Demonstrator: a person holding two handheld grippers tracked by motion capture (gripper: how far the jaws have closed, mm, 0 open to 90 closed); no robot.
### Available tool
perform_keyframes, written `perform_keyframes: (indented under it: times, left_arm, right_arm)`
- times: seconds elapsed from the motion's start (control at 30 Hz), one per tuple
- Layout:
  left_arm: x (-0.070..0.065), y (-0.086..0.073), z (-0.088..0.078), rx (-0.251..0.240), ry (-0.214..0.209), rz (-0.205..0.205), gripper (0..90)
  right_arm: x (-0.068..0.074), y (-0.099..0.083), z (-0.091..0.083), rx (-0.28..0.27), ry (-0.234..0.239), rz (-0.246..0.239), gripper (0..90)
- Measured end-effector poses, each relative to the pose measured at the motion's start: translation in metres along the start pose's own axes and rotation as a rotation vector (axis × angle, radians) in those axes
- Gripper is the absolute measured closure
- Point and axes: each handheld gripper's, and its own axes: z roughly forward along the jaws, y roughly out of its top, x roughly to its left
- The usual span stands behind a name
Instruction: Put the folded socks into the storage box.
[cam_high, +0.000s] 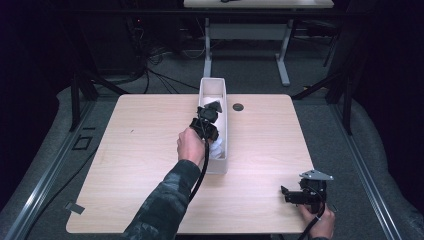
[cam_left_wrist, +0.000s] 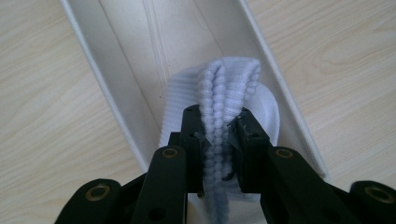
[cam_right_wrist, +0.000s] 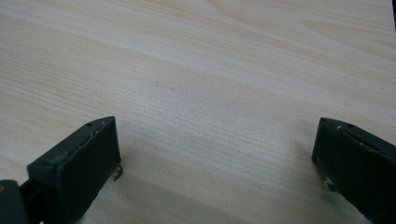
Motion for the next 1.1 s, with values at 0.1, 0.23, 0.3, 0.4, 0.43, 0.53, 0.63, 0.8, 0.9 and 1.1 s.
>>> perform_keyframes:
  times: [0.1,0.23,0.3,0.4,0.43,0.53,0.63,0.8,0.9,1.1]
  left_arm:
    - [0.0,-0.003,0.005,0.003,-0.008,-0.003,75.2]
    - [-0.001,-0.007,0.011,0.012,-0.016,-0.002,73.6]
    - [-0.002,-0.007,0.014,0.019,-0.022,-0.004,71.0]
    - [-0.004,-0.008,0.015,0.03,-0.022,-0.002,63.1]
    - [-0.004,-0.008,0.015,0.033,-0.021,0.001,59.8]
    - [-0.004,-0.008,0.014,0.033,-0.014,0.005,52.2]
    - [-0.005,-0.009,0.011,0.03,-0.009,0.003,44.3]
    - [-0.003,-0.012,0.005,0.037,-0.03,0.019,29.9]
    - [-0.004,-0.013,-0.001,0.033,-0.037,0.046,21.2]
    - [-0.004,-0.019,-0.018,-0.012,-0.052,0.085,12.4]
  right_arm:
    - [0.0,0.0,0.0,0.0,0.0,0.0,0.2]
    - [0.0,0.0,0.0,0.001,0.0,0.001,0.2]
    - [0.0,0.0,0.0,0.0,0.0,0.0,0.2]
    - [0.0,0.0,0.0,0.0,0.0,0.0,0.2]
    - [0.0,0.0,0.0,0.001,0.0,0.001,0.2]
    - [0.0,0.0,0.0,0.002,0.0,0.001,0.3]
    - [0.0,0.0,0.0,0.001,-0.001,0.001,0.2]
    - [0.0,0.0,0.0,0.003,0.0,0.001,0.2]
    - [0.0,0.0,0.0,0.004,0.0,0.002,0.2]
    - [0.0,0.0,0.0,0.001,0.0,0.001,0.2]
